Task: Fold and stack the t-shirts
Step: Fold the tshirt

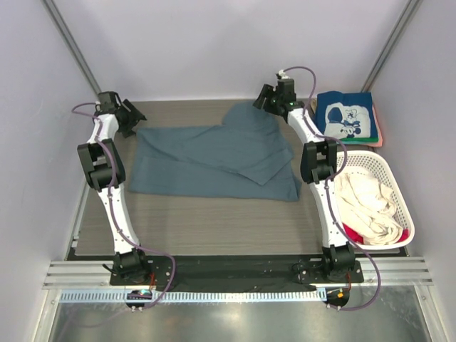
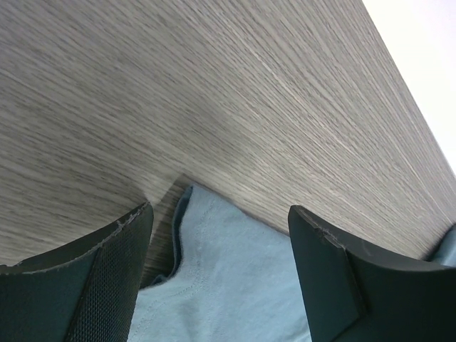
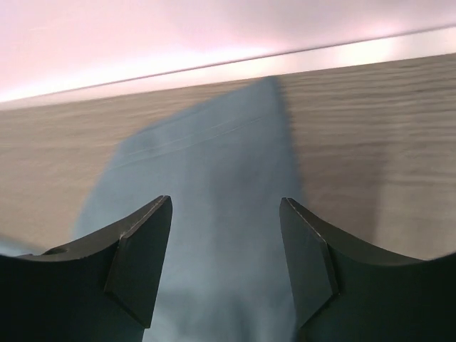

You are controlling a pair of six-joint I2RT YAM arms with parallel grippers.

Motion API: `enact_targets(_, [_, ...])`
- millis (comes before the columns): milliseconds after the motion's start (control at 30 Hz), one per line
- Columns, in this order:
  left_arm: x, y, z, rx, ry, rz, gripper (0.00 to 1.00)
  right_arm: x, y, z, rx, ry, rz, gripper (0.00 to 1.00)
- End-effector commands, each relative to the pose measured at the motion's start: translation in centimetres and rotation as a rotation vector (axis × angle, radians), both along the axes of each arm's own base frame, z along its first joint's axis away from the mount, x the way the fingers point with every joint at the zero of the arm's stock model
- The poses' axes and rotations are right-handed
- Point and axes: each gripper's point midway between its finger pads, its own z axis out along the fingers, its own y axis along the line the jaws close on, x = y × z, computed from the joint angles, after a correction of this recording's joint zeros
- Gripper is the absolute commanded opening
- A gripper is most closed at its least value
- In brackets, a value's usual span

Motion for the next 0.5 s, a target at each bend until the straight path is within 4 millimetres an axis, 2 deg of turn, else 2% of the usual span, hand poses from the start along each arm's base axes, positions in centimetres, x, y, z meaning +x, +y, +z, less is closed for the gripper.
enact_targets(0, [0.1, -0.1, -1.0, -0.046, -0.001, -0.012, 0.78, 4.5, -1.5, 4.0, 0.04, -0.226, -0.123, 0.68])
enact_targets(33, [0.0, -0.1, -1.2, -0.054, 0.003, -0.011, 0.77, 5.0, -2.1, 4.1, 0.052, -0.244, -0.146, 0.68])
enact_targets(100, [0.1, -0.3, -1.1, -0.062, 0.0, -0.017, 0.77, 5.8, -2.9, 2.3, 0.082, -0.245, -0.196, 0.67])
enact_targets(233, [0.3, -0.3, -1.0, -0.07, -0.002, -0.006, 0.77, 6.8, -4.4, 2.0, 0.102, -0.27, -0.269, 0.67])
enact_targets(300, [0.3, -0.4, -0.8, -0.072, -0.001, -0.004, 0.77, 6.8, -5.2, -0.2, 0.081, -0.24, -0.31, 0.66])
enact_targets(367, [-0.1, -0.1, -0.9, -0.057, 0.012, 0.007, 0.77, 6.9, -5.2, -0.9, 0.106, -0.231, -0.315, 0.66])
enact_targets(433, [-0.6, -0.2, -1.2, -0.065, 0.036, 0.018, 0.77, 7.3, -4.3, -0.6, 0.159, -0.255, -0.317, 0.63])
enact_targets(467, [-0.8, -0.3, -1.3, -0.072, 0.041, 0.017, 0.76, 7.0, -3.3, -1.4, 0.174, -0.239, -0.279, 0.61])
